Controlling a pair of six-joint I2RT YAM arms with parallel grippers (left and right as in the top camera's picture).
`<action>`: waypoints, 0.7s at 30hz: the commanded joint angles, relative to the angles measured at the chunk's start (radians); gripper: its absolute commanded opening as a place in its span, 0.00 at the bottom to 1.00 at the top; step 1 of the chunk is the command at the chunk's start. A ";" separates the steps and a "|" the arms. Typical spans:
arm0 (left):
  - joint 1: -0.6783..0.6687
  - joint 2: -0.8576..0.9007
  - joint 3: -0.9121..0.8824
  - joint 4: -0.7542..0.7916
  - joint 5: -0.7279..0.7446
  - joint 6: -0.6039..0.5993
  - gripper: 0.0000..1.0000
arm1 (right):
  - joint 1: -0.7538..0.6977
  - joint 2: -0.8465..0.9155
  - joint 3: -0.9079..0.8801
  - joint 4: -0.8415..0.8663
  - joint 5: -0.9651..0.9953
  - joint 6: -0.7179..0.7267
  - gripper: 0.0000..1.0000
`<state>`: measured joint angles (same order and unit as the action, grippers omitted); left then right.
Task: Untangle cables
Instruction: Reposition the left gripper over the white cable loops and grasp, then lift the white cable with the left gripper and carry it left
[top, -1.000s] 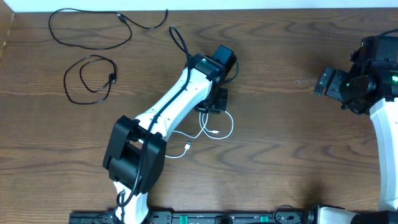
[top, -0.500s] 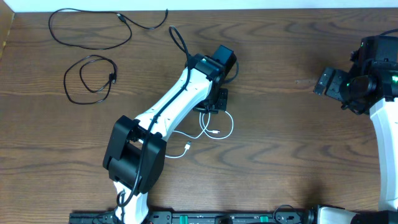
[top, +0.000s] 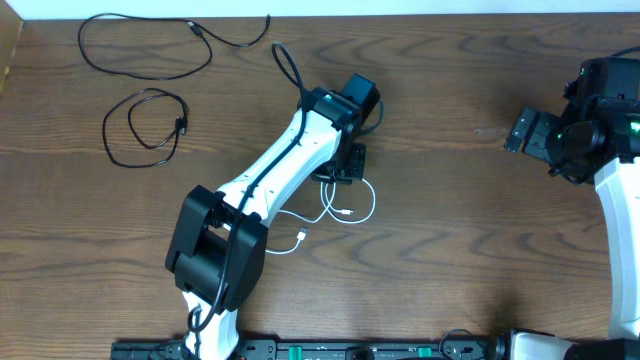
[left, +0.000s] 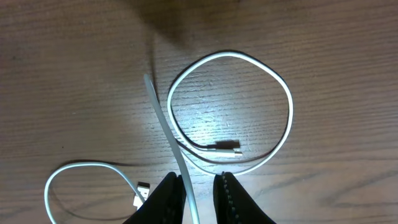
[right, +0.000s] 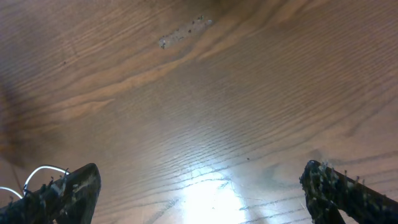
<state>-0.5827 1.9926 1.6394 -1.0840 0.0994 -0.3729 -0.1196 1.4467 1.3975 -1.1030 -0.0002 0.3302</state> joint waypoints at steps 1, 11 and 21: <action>0.001 0.015 -0.013 0.001 -0.006 -0.006 0.21 | -0.003 -0.001 0.005 -0.001 0.009 0.013 0.99; 0.005 0.014 -0.010 0.008 -0.017 -0.006 0.08 | -0.003 -0.001 0.005 -0.001 0.009 0.013 0.99; 0.040 -0.127 0.131 -0.043 -0.016 -0.006 0.07 | -0.003 -0.001 0.005 -0.001 0.009 0.013 0.99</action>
<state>-0.5743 1.9781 1.6779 -1.1255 0.0990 -0.3771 -0.1196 1.4467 1.3975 -1.1027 0.0002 0.3302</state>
